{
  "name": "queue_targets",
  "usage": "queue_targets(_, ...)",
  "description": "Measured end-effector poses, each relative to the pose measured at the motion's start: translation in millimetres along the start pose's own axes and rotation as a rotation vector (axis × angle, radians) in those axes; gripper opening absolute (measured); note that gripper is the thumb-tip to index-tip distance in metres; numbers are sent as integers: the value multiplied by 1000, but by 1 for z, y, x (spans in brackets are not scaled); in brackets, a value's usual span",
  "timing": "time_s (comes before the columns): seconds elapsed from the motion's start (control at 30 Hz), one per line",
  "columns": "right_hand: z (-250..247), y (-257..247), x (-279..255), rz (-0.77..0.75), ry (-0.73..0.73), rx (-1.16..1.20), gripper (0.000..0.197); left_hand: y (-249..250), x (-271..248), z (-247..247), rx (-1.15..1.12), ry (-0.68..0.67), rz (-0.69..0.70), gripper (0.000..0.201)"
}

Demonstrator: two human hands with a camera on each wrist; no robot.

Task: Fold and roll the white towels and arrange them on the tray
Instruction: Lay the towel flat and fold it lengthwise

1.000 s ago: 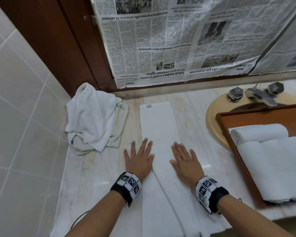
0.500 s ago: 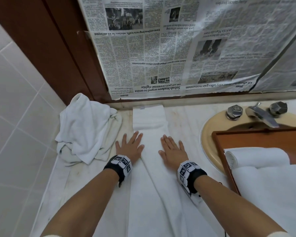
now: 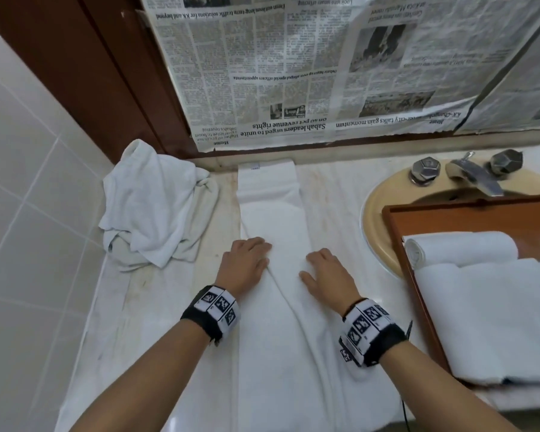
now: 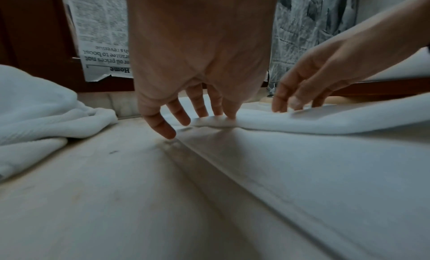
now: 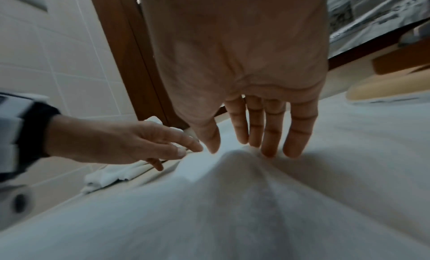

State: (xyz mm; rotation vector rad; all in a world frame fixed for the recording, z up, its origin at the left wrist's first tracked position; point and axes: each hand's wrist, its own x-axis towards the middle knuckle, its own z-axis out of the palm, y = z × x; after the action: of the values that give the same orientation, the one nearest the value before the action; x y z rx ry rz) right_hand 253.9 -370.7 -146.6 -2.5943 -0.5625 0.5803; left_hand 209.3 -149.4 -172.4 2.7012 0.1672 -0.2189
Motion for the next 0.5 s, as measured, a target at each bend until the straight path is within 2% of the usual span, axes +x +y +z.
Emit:
queue_targets(0.17,5,3,-29,149,-36,11,32,8,12,-3,70,-27,27,35)
queue_targets(0.3,4,-5,-33,227,-7,84,17,8,16,-6,-2,-20,11,24)
queue_targets(0.37,2,-14,-37,222,11,95,9,5,15,-9,-56,28,5,18)
queue_targets(0.5,2,-41,-54,129,21,220,9,-11,-2,-18,-175,80,-55,14)
